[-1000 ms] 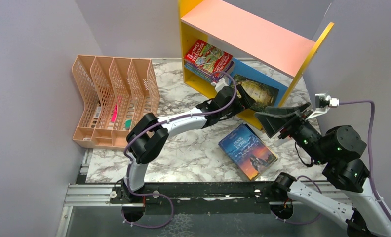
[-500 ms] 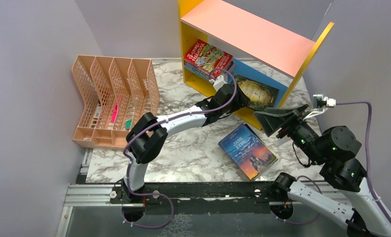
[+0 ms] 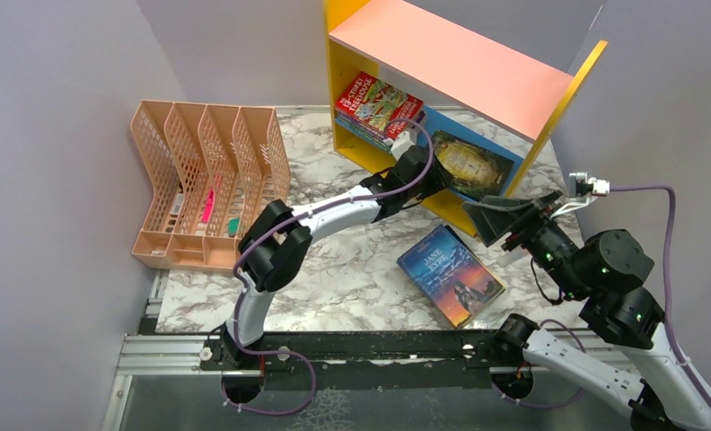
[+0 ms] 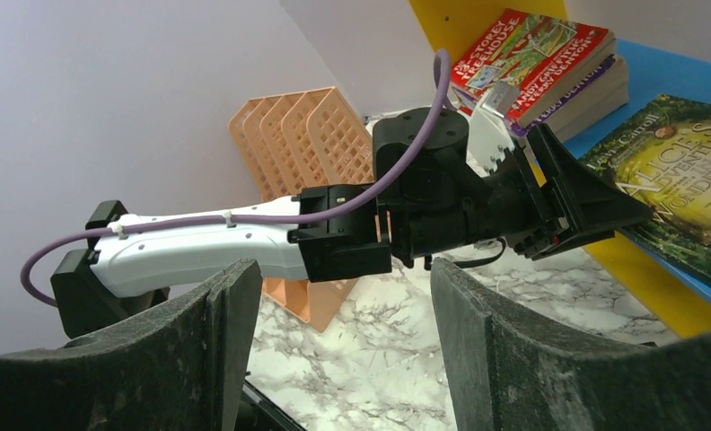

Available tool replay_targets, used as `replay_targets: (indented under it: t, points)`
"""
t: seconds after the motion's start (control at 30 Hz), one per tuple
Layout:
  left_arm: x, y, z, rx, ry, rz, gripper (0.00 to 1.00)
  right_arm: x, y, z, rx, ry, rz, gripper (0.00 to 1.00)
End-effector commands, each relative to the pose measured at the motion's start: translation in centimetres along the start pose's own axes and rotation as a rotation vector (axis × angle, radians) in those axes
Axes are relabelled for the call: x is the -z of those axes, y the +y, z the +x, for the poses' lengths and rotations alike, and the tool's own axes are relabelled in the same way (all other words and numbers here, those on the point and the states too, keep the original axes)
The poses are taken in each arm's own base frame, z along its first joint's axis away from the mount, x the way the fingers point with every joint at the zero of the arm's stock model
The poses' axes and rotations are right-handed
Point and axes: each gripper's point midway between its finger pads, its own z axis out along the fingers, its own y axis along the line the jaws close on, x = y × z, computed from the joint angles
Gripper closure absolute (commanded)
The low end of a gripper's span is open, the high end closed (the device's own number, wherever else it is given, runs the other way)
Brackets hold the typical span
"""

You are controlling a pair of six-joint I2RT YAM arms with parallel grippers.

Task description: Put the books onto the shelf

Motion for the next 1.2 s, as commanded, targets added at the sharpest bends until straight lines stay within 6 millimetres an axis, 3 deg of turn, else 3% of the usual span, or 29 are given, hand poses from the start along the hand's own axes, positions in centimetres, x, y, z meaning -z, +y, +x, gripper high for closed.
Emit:
replay_targets:
  t: [0.0,0.2,0.53,0.93,1.03,1.17]
  points:
    - [-0.4,-0.8,-1.7,-0.024,-0.009,0.019,0.47,0.3,-0.9,0.2,0.001,-0.006,0.04,0.27]
    - [-0.5,0.1,-3.2,-0.067,0.0,0.004,0.47,0.2,-1.2,0.4,0.006,-0.002,0.048,0.27]
    - [-0.1,1.8,-5.3,-0.122,-0.043,-0.063,0.63,0.2,-1.2,0.7,-0.003,0.011,0.053,0.27]
    - [-0.3,3.2,-6.9,-0.149,-0.064,-0.108,0.64,0.2,-1.2,0.9,-0.018,0.02,0.052,0.27]
    - [-0.1,3.3,-7.3,-0.157,-0.07,-0.115,0.64,0.1,-1.2,1.1,-0.018,0.027,0.054,0.27]
    - [0.5,2.2,-7.1,-0.185,-0.038,-0.07,0.49,-0.1,-1.5,1.8,-0.013,0.048,0.064,0.27]
